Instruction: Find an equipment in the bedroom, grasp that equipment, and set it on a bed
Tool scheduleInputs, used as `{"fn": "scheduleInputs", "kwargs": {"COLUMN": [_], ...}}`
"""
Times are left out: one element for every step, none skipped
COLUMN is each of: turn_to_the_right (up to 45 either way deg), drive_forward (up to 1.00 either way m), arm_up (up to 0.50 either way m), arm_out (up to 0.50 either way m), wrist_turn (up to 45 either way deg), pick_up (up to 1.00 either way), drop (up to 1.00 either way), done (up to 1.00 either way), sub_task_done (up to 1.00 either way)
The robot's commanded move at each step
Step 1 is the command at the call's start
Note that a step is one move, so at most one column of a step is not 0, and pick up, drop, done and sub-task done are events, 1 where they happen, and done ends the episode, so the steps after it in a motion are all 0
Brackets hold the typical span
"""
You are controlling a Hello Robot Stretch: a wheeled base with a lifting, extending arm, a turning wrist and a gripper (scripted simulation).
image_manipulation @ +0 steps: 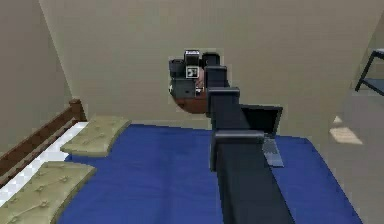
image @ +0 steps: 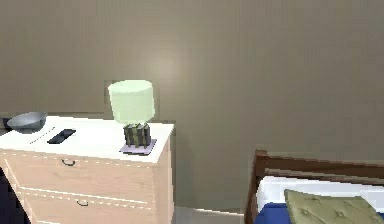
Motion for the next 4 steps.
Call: {"fn": "scheduleInputs", "kwargs": {"turn_to_the_right": [0.0, 0.0, 0.0, 0.0], "drive_forward": [0.0, 0.0, 0.0, 0.0], "arm_up": [-0.26, -0.32, 0.0, 0.1], "arm_out": [0.0, 0.0, 0.0, 0.0], "wrist_turn": [0.0, 0.0, 0.0, 0.0], "pick_up": [0.0, 0.0, 0.0, 0.0], "drop": [0.0, 0.0, 1.0, 0.0], "done": [0.0, 0.0, 0.0, 0.0], "sub_task_done": [0.0, 0.0, 0.0, 0.0]}}
